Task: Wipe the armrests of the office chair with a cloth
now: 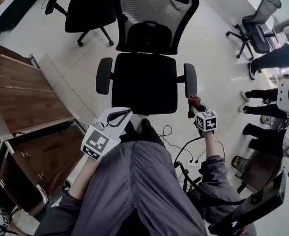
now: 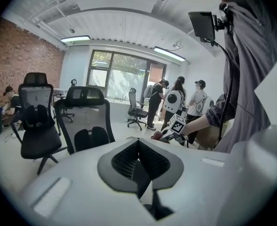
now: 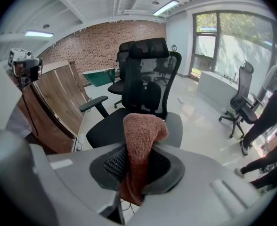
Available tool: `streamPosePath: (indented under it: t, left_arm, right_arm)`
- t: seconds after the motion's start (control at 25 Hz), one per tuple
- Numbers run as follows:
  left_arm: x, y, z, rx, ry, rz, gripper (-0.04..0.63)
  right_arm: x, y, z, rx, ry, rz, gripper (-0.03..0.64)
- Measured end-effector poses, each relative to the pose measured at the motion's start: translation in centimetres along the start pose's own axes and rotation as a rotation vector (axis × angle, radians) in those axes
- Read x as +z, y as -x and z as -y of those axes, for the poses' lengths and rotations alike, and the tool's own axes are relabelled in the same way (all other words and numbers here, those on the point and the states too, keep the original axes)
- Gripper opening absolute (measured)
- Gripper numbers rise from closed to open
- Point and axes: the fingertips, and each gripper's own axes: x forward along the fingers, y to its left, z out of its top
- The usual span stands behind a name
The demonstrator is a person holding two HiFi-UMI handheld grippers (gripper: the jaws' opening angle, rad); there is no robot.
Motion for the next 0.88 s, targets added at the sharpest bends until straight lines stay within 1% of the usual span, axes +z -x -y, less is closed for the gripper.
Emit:
streamPosePath:
  t: [0.16,0.32,0.44,0.64,0.76,0.88]
  left_arm:
    - [-0.1,0.2,0.6,0.007,-0.005,0.006,0.017]
    - [-0.8,-0.8,1.1,0.0,-0.007,-0.024,0.017]
    - [-0.7,-2.6,1.6,-0.01,-0.015,-0.047,0.017]
    - [0.1,-7.2,1.0,0.005,-0.019,-0.073,0.017]
    - [0.7,-11.1,-0.2,0.024,-0.007,-0.1,0.017]
    - [1.8,-15.4,-1.3,0.024,0.004,-0.118,0.017]
  right_arm:
    - [0.2,1.0,0.8,-0.012,0.005,0.017,0.06]
    - [0.4,0.8,2.0,-0.006,-0.025,0.042,0.06]
    - [0.5,-0.3,3.2,0.015,-0.04,0.054,0.06]
    - [1.0,-3.4,6.1,0.059,-0.046,0.058,0.06]
    - [1.7,-5.6,9.2,0.08,-0.053,0.049,0.06]
    - [2.5,-7.8,12.6,0.109,-0.083,0.042,0.06]
